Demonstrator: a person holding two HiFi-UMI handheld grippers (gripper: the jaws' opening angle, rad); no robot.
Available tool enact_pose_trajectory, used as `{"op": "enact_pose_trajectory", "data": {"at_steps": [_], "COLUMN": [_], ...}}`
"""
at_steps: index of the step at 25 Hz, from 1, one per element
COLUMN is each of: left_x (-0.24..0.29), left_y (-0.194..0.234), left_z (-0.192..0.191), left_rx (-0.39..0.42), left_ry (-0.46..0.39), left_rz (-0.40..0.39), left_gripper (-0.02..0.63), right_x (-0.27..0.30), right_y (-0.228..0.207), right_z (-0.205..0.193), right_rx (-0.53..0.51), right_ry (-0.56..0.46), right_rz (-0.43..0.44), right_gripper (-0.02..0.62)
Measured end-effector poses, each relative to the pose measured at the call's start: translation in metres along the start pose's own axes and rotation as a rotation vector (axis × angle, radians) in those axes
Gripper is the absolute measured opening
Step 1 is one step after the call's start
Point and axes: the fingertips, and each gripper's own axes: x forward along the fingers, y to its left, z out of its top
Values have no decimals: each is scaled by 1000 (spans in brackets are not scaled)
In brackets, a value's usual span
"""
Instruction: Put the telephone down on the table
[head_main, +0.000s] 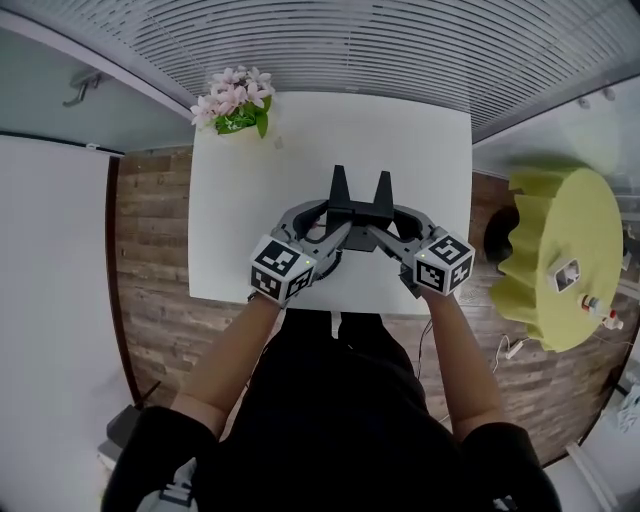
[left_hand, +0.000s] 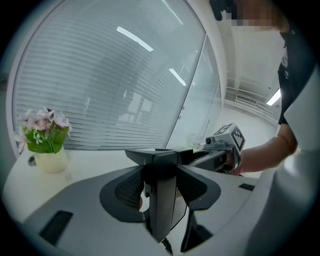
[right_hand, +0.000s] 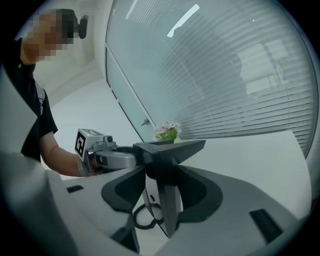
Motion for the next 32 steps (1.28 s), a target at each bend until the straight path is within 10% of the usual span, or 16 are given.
{"op": "enact_pose_trajectory", "data": {"at_steps": [32], "left_x": [98], "left_y": [104], "left_z": [-44], "left_rx": [-264], "left_ry": [123], "left_rz": [-4], "left_gripper": [207], "right_x": [79], "right_y": [-121], "right_z": [-25], "right_rx": [304], "right_ry": [99], "right_rz": [21], "right_gripper": [210]}}
